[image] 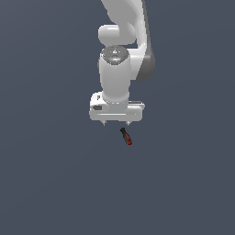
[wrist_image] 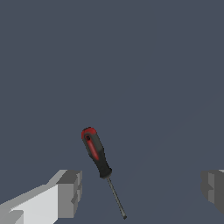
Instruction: Pick up the object and move it to a goal position.
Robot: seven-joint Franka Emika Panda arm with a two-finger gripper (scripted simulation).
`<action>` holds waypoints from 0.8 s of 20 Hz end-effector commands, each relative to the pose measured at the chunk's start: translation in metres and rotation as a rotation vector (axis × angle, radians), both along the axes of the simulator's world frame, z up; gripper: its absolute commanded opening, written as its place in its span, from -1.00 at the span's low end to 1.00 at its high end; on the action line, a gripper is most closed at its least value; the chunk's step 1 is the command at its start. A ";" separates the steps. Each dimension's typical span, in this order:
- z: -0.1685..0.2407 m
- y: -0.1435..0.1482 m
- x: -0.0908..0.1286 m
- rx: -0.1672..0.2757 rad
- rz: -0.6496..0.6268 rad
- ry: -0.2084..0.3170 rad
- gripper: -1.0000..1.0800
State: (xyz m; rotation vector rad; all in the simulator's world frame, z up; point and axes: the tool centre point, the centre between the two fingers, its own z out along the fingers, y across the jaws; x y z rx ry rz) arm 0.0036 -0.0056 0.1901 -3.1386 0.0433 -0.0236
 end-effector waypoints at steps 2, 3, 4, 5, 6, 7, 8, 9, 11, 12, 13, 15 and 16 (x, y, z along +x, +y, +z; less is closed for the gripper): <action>0.000 -0.001 0.000 0.000 -0.001 0.000 0.92; 0.000 -0.003 0.000 -0.001 -0.002 0.000 0.92; 0.000 -0.007 0.000 -0.003 -0.005 -0.001 0.92; -0.001 -0.012 0.000 -0.005 -0.010 -0.002 0.92; -0.001 -0.019 0.000 -0.007 -0.015 -0.003 0.92; -0.002 -0.026 -0.001 -0.010 -0.021 -0.003 0.92; -0.002 -0.031 -0.001 -0.012 -0.025 -0.004 0.92; -0.002 -0.035 -0.001 -0.013 -0.028 -0.005 0.92; -0.002 -0.038 -0.001 -0.015 -0.031 -0.005 0.92; -0.002 -0.038 -0.001 -0.014 -0.030 -0.005 0.92; -0.002 -0.036 -0.001 -0.014 -0.029 -0.005 0.92; -0.003 -0.036 -0.002 -0.014 -0.026 -0.005 0.92; -0.004 -0.035 -0.002 -0.014 -0.023 -0.004 0.92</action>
